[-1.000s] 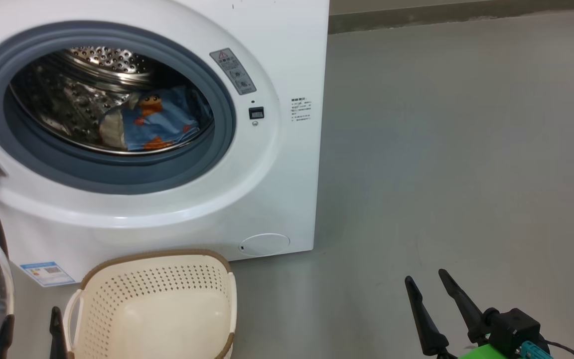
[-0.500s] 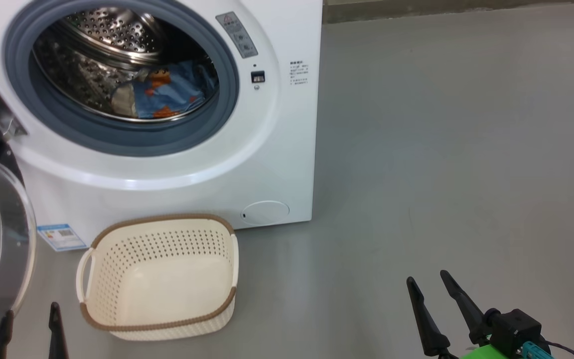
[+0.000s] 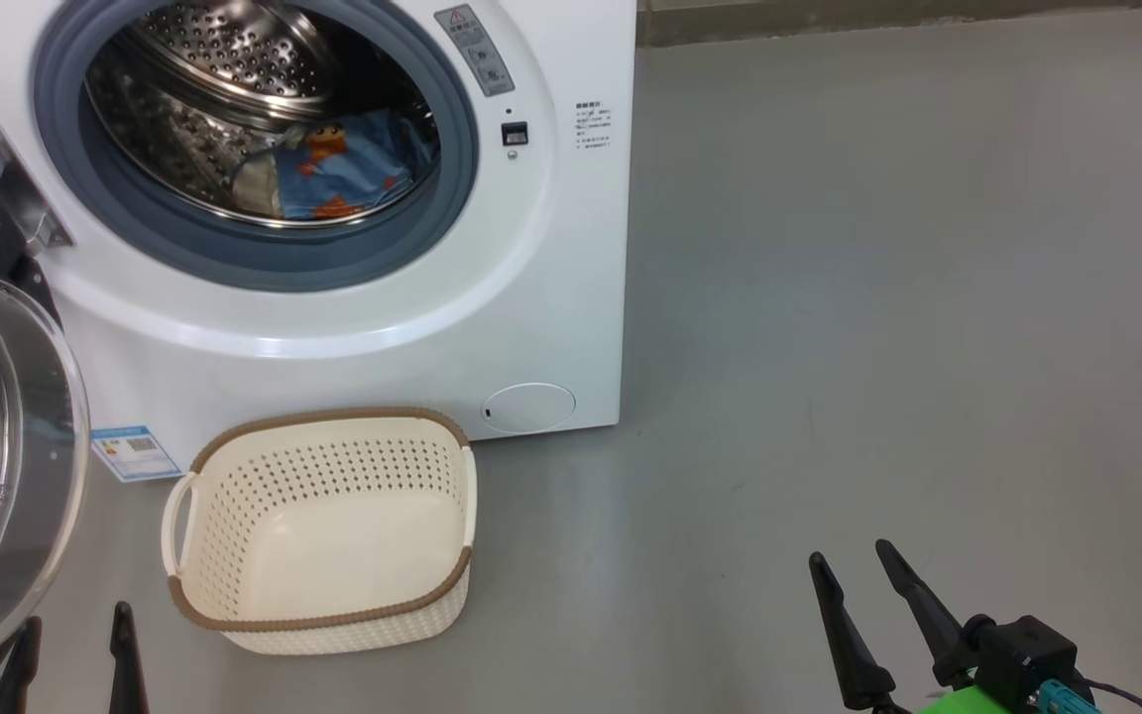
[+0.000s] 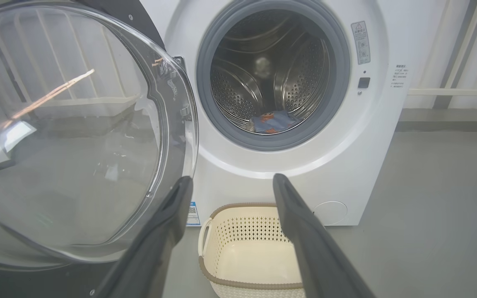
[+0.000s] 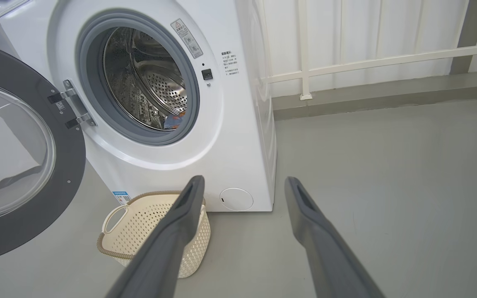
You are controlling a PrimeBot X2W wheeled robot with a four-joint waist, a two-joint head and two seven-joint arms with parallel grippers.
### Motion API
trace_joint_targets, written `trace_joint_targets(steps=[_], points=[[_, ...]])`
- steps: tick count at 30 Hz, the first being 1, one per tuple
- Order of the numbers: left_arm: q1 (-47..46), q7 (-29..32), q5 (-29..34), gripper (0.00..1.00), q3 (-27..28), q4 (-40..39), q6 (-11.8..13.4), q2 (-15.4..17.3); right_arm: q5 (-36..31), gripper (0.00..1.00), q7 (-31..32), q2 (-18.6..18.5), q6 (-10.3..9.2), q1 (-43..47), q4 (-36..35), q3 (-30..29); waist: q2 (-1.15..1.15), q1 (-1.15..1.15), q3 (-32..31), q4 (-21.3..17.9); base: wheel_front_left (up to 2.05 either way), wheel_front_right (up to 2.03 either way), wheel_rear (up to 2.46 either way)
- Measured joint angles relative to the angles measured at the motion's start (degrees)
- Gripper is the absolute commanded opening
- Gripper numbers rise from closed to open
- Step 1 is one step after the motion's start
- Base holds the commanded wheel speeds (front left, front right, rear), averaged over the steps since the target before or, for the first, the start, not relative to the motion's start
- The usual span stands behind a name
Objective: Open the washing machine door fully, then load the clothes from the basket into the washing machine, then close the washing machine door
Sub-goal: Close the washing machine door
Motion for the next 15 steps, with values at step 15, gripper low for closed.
trace_joint_targets(steps=[15], points=[[0.19,0.0,0.0,1.0,0.01,0.36,-0.51,-0.43,-0.01,1.0,0.0,0.0,0.0,0.01,0.05,0.03,0.0,0.0,-0.21,0.77,0.0,0.0,0.0]])
